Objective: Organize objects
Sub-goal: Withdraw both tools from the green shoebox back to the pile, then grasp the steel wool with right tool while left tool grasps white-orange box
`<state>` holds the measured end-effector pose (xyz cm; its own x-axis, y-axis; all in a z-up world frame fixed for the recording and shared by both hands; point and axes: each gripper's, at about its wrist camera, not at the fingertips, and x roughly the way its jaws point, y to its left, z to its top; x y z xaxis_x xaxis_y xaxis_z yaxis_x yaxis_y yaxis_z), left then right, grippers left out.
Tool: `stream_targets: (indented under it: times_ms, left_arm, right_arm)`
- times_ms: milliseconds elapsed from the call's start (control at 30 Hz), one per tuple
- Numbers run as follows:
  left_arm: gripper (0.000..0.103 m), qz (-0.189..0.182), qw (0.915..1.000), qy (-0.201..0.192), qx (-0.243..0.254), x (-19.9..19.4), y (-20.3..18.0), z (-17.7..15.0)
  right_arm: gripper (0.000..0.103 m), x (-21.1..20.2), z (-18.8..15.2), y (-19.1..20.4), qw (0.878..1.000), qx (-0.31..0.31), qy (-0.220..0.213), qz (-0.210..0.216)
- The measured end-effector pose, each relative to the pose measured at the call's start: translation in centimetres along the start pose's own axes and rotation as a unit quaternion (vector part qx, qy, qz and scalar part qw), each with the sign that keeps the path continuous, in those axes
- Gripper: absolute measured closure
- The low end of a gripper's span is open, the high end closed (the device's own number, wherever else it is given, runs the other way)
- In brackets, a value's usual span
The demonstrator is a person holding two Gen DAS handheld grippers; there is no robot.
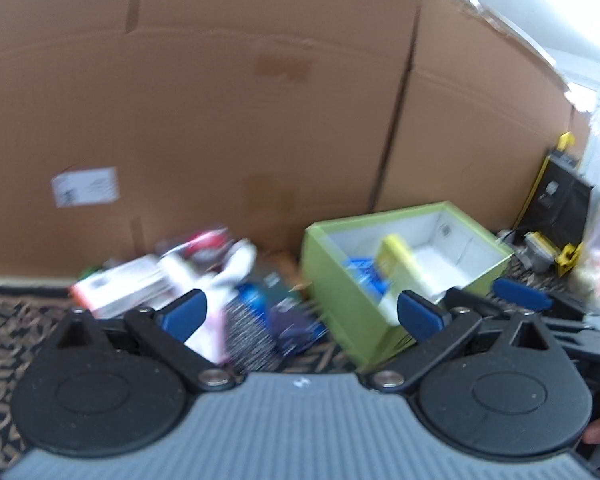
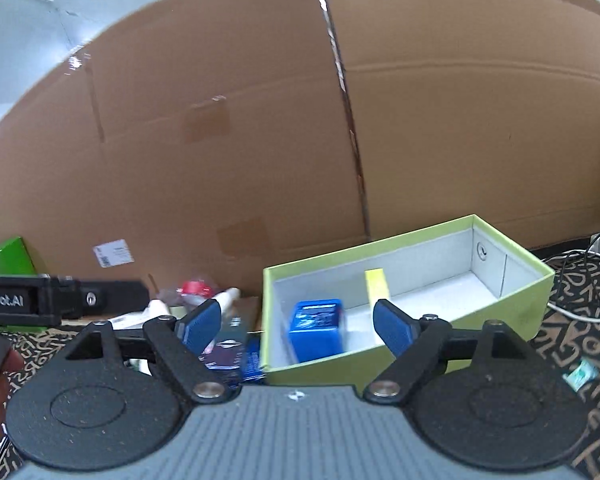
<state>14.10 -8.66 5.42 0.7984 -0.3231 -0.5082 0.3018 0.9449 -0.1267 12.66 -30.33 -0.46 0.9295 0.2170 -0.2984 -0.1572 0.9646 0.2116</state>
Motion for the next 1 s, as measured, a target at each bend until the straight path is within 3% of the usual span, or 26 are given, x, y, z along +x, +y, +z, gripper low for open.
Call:
stream_targets:
  times_ms: [133, 333, 467, 567, 733, 933, 1000]
  left_arm:
    - [0.0, 0.033, 0.9991, 0.018, -0.018, -0.7, 2.9, -3.1]
    - [0.0, 0.075, 0.9942, 0.048, -0.06, -0.3, 7.3, -6.7]
    - [0.0, 0.092, 0.9914, 0.061, -0.07, 0.0, 9.5, -7.8]
    - [0.0, 0.1, 0.9898, 0.074, -0.07, 0.6, 10.8, -8.1]
    - [0.0, 0.092, 0.9891, 0.081, -0.081, 1.5, 12.5, -8.1]
    - [0.0, 0.085, 0.9893, 0.081, -0.087, 3.3, 13.3, -6.9]
    - [0.0, 0.088, 0.9889, 0.077, -0.091, 4.0, 13.5, -6.2]
  right_arm:
    - [0.014, -1.1, -2.2, 2.3, 1.0, -0.012, -0.002, 0.01]
    - [0.014, 0.5, -6.3, 6.1, 0.997, -0.018, 0.057, 0.054]
    - [0.014, 2.9, -8.3, 9.1, 0.989, -0.059, 0.106, 0.079]
    - [0.015, 4.3, -9.1, 10.9, 0.986, -0.075, 0.12, 0.087]
    - [0.021, 7.3, -9.2, 12.3, 0.985, -0.083, 0.133, 0.067]
    - [0.036, 10.5, -8.7, 13.6, 0.986, -0.109, 0.117, 0.035]
    - [0.036, 11.4, -8.3, 13.9, 0.987, -0.118, 0.11, 0.029]
